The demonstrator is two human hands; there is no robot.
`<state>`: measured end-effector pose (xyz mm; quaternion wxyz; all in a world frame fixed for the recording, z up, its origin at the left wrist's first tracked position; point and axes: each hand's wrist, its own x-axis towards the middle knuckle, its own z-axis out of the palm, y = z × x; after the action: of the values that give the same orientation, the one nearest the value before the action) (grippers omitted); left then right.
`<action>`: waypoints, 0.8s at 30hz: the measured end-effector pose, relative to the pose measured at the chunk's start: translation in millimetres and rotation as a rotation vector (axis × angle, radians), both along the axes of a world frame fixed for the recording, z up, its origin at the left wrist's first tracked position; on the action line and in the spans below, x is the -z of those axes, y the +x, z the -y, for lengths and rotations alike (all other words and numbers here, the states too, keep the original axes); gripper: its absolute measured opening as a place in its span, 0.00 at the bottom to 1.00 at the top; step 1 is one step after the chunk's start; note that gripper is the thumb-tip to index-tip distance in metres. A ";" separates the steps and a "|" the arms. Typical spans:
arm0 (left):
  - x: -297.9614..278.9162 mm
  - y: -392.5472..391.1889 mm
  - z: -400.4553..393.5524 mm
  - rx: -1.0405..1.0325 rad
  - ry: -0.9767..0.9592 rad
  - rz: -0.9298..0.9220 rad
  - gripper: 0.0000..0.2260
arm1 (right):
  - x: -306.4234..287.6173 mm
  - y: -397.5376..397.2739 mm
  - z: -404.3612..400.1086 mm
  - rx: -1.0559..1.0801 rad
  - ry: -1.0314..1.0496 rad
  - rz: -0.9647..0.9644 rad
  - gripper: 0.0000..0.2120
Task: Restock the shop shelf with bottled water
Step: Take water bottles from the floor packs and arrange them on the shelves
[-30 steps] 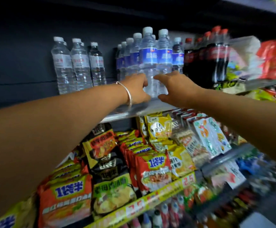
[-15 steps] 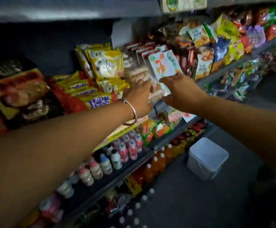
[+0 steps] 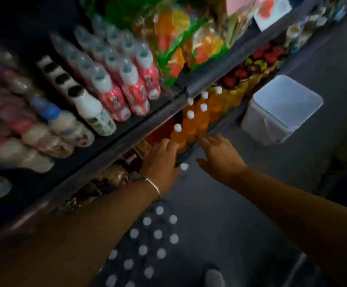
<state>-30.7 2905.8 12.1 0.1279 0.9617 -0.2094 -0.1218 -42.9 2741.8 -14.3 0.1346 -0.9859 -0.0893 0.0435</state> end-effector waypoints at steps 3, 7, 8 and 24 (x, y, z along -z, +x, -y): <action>83.7 -6.2 -19.6 -0.032 0.022 -0.084 0.19 | 94.1 -10.3 -16.5 0.003 0.008 -0.165 0.22; 172.1 -17.1 -43.2 -0.068 0.055 -0.159 0.20 | 197.3 -29.4 -44.5 -0.066 -0.020 -0.344 0.26; 190.6 -20.0 -48.5 -0.065 0.061 -0.170 0.20 | 219.6 -35.3 -51.0 -0.103 -0.033 -0.398 0.27; 296.2 -43.3 -83.3 0.022 0.002 -0.141 0.23 | 334.1 -59.7 -91.4 -0.251 0.053 -0.675 0.33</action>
<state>-74.1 2989.1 -284.2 0.1399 0.9486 -0.2104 -0.1908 -102.6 2833.3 -348.4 0.1754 -0.8936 -0.1615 0.3803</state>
